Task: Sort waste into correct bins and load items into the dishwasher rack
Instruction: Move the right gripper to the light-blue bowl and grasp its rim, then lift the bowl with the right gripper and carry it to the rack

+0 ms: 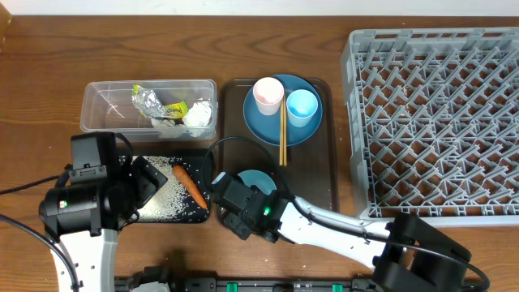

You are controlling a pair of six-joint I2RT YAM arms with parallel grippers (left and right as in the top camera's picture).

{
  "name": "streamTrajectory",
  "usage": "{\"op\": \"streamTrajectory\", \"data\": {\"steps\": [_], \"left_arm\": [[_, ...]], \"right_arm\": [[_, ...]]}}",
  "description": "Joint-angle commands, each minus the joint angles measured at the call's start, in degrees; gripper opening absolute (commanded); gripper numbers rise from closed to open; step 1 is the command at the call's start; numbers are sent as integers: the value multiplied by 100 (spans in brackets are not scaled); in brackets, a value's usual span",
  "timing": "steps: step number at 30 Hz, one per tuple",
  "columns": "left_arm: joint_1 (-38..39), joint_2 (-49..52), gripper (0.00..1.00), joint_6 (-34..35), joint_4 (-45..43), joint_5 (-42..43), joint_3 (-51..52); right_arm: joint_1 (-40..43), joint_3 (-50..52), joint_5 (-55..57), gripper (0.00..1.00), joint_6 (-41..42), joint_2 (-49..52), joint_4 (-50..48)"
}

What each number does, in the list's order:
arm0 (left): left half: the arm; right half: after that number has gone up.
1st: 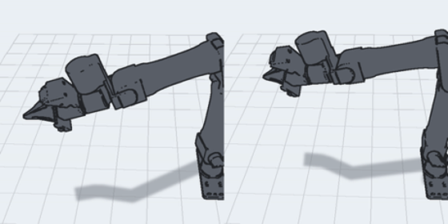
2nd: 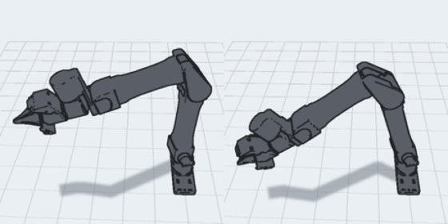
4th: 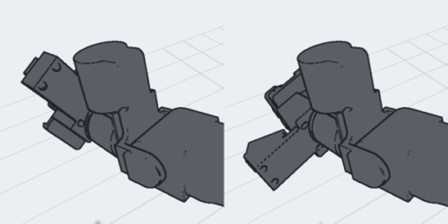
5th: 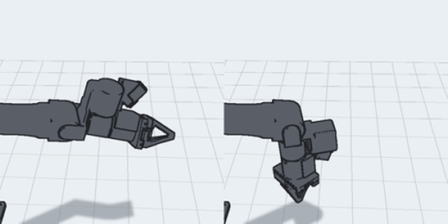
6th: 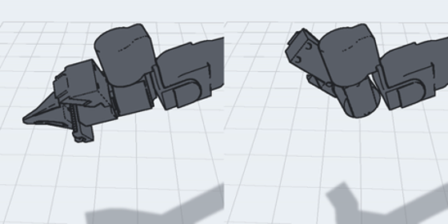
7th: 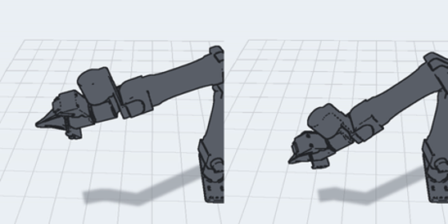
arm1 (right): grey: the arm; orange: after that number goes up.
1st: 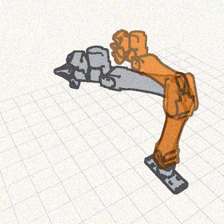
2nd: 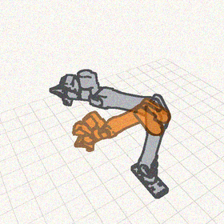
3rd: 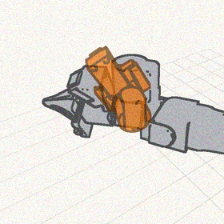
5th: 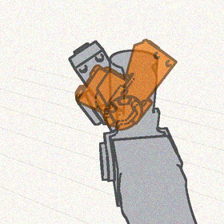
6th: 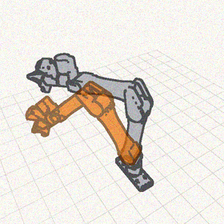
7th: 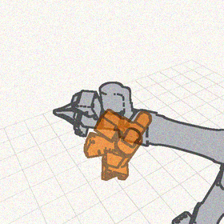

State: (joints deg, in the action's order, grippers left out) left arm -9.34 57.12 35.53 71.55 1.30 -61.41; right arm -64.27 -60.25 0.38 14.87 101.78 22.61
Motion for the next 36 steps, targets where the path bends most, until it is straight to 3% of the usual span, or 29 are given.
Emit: {"op": "streamTrajectory", "data": {"steps": [1,4,24,27,36], "left_arm": [[-35,15,98,-101,2,-72,55],[-33,15,98,-101,2,-70,55],[-33,15,98,-101,2,-72,55],[-33,15,98,-101,2,-72,55],[-35,15,98,-101,2,-72,55]], "right_arm": [[-26,17,114,40,55,57,-37],[-26,17,114,31,55,57,-59],[-26,111,280,17,55,57,-280],[-26,109,227,1,55,55,-361],[-26,7,-472,1,55,-142,-531]]}}
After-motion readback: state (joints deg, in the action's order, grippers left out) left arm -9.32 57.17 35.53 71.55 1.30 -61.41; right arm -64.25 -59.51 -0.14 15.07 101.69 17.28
